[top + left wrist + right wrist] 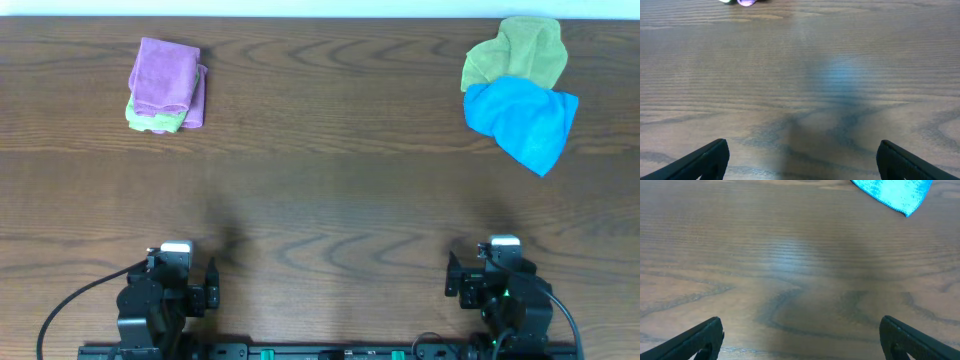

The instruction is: Fold the cloth

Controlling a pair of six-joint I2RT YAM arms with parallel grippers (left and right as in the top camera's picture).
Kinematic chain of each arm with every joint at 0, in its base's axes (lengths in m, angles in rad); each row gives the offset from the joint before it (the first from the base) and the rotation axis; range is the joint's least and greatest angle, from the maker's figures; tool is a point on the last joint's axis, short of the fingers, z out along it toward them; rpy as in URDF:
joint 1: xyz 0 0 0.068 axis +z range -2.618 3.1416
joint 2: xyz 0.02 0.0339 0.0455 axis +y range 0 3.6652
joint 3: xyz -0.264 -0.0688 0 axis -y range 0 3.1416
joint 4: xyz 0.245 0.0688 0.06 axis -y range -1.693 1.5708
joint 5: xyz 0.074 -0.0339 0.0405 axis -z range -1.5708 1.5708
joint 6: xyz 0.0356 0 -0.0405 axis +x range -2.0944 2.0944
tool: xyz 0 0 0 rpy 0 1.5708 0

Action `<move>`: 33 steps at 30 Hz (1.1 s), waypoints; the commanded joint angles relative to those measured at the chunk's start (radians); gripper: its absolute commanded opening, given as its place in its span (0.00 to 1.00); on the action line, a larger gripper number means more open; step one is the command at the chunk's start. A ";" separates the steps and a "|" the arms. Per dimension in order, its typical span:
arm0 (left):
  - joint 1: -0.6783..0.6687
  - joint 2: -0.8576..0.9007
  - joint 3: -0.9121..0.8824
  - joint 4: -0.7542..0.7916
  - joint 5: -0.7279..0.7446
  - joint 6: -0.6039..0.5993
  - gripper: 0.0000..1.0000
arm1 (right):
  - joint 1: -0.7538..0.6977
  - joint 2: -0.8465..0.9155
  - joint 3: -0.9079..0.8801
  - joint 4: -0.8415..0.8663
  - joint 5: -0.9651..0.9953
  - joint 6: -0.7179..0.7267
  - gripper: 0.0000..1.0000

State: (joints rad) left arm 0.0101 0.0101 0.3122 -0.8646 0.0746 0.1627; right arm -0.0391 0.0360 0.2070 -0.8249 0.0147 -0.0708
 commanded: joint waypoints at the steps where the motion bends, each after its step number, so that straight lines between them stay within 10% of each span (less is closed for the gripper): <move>1: -0.005 -0.006 -0.009 -0.002 -0.007 0.017 0.95 | -0.010 -0.011 -0.007 -0.002 -0.004 -0.013 0.99; 33: -0.005 -0.006 -0.009 -0.002 -0.007 0.017 0.95 | -0.010 0.022 0.038 0.007 0.008 0.079 0.99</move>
State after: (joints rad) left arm 0.0101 0.0101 0.3122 -0.8646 0.0746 0.1623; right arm -0.0391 0.0402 0.2092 -0.8185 0.0158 -0.0418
